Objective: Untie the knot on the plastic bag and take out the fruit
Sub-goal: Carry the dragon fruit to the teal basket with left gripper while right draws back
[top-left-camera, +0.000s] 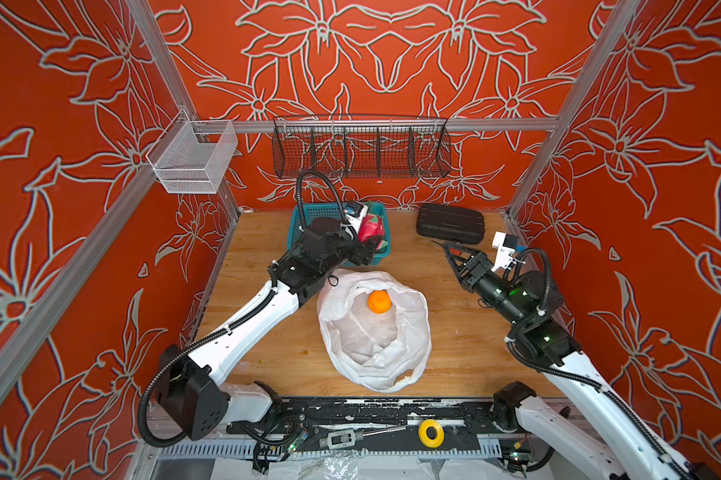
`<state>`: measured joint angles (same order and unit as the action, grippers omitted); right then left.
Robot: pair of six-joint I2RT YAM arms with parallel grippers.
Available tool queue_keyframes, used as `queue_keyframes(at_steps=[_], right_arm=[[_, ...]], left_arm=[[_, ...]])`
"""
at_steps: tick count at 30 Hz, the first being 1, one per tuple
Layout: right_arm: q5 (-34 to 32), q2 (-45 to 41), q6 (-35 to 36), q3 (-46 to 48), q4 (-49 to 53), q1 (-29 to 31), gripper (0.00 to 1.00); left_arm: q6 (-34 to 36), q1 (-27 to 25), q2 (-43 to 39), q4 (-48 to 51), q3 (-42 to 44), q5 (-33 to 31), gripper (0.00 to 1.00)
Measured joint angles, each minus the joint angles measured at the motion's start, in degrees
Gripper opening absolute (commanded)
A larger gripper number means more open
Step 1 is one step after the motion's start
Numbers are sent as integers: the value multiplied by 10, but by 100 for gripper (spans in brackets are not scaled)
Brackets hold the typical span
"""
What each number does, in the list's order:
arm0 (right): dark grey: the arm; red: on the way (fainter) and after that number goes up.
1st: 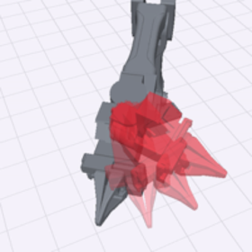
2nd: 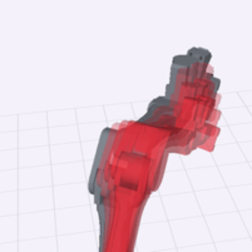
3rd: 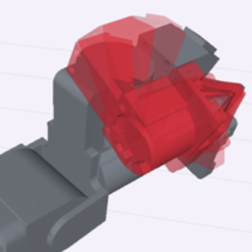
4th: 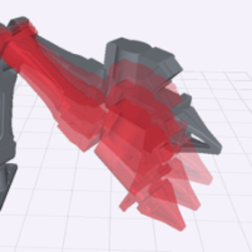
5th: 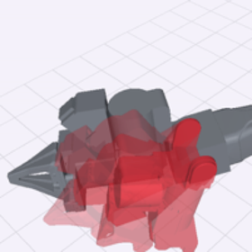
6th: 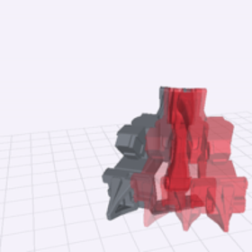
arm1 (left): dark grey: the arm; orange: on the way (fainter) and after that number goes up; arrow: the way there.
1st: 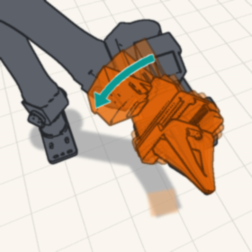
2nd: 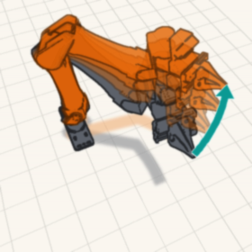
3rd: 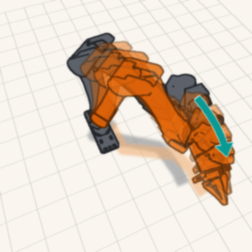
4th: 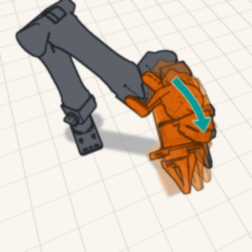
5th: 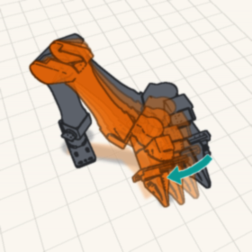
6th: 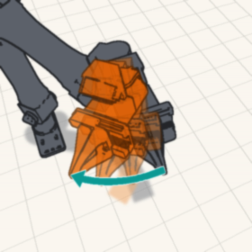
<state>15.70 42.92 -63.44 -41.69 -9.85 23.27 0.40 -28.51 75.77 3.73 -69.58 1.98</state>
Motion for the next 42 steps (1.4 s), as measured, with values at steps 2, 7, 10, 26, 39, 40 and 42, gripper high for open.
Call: queue_keyframes(at_steps=[2, 7, 10, 26, 39, 40, 42], right_arm=[[-2, 6, 0, 0, 3, 0, 97], [-2, 21, -1, 0, 2, 0, 97], [-2, 26, -2, 0, 2, 0, 97], [-2, 28, -2, 0, 2, 0, 97], [-2, 22, 5, 0, 18, 0, 97], [-2, 22, 5, 0, 20, 0, 97], [-2, 22, 5, -2, 24, 0, 97]], left_arm=[[-42, 26, -8, 10, 0, 1, 30], [-142, 92, -11, 59, -3, 3, 28], [-186, 122, 1, 106, -17, -9, 27], [-169, 183, 135, 171, -85, -56, 23], [-26, 183, 263, 86, -140, 25, 23], [-16, 183, 276, 83, -149, 32, 23], [1, 183, 300, 81, -163, 39, 23]])
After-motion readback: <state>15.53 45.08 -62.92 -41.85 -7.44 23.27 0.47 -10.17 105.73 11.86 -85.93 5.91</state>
